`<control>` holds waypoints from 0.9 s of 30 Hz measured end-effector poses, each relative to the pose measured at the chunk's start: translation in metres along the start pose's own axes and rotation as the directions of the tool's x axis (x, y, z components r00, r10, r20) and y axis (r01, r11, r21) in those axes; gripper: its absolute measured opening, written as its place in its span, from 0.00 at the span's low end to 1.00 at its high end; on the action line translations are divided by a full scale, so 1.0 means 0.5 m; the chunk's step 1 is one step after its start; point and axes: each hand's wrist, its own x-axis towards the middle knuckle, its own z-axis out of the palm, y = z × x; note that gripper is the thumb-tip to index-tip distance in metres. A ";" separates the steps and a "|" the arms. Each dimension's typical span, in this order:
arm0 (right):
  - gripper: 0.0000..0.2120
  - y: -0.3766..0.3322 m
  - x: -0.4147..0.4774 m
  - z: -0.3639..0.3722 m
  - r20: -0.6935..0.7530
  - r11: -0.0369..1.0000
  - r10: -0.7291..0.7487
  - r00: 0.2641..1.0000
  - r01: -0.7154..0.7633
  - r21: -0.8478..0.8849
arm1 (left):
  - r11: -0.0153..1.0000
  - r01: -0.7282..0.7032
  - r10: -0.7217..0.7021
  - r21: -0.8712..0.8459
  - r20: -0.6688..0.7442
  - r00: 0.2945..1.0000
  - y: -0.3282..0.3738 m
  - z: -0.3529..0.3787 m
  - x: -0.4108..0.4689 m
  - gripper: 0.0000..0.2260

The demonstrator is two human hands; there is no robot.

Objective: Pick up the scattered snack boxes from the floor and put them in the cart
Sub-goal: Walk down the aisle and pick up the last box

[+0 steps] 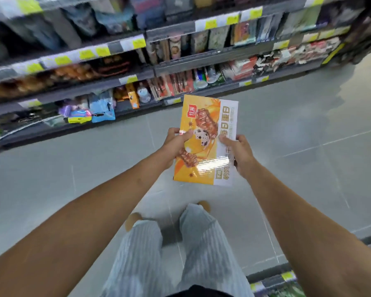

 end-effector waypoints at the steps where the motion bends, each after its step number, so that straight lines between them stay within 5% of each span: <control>1: 0.19 -0.007 -0.007 0.040 0.029 1.000 -0.009 1.000 0.010 -0.029 | 1.000 -0.007 0.006 -0.023 -0.027 1.000 0.000 -0.041 -0.011 0.18; 15: 0.21 0.084 -0.211 0.768 0.311 0.934 -0.001 0.950 0.111 -0.338 | 0.931 -0.153 0.024 -0.332 -0.362 0.932 -0.116 -0.755 -0.212 0.17; 21: 0.12 0.136 -0.288 1.036 0.459 0.876 0.023 0.888 0.203 -0.437 | 0.873 -0.229 -0.002 -0.430 -0.474 0.881 -0.179 -1.007 -0.286 0.17; 27: 0.18 0.184 -0.334 1.289 0.584 0.770 0.105 0.805 0.306 -0.560 | 0.793 -0.280 -0.107 -0.541 -0.576 0.811 -0.246 -1.220 -0.334 0.18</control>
